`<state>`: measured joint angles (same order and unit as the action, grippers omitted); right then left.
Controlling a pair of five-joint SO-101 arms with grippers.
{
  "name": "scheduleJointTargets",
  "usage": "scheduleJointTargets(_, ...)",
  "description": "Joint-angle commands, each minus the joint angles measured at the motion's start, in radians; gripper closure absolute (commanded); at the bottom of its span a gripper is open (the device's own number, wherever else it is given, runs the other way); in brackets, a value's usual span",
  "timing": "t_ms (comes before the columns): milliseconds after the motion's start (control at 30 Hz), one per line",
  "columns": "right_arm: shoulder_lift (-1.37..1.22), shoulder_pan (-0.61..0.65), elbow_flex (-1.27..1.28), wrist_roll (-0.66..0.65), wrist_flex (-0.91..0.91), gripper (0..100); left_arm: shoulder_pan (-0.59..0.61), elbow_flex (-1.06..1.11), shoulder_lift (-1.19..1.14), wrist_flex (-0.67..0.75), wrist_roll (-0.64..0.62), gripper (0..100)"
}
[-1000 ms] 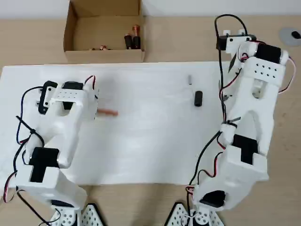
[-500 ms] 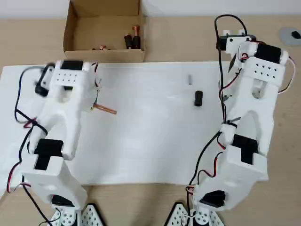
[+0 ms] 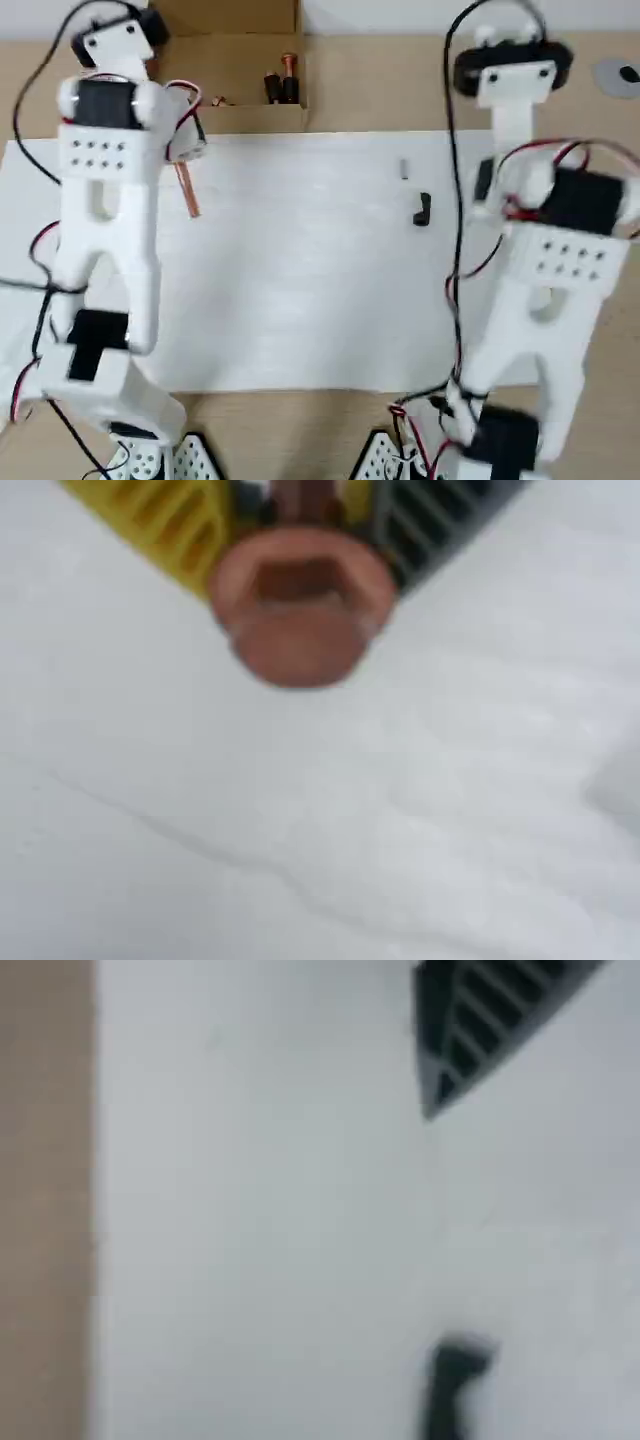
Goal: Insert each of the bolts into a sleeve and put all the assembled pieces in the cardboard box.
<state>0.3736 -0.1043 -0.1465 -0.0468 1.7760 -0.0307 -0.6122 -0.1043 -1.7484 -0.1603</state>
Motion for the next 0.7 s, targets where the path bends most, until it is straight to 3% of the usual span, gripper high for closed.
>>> scheduleJointTargets(0,0.082,0.056,0.211,0.069,-0.02,62.4,0.014,-0.04,0.202,-0.006,0.144,100)
scheduleJointTargets(233,0.082,0.064,0.369,0.143,-0.27,62.4,-0.002,0.132,0.587,-0.005,0.379,99)
scheduleJointTargets(400,0.079,0.085,0.426,0.04,-0.431,62.4,-0.009,0.328,0.753,-0.003,0.397,99)
scheduleJointTargets(667,-0.058,0.099,0.51,0.037,-0.663,62.4,-0.003,0.502,0.903,-0.003,0.394,99)
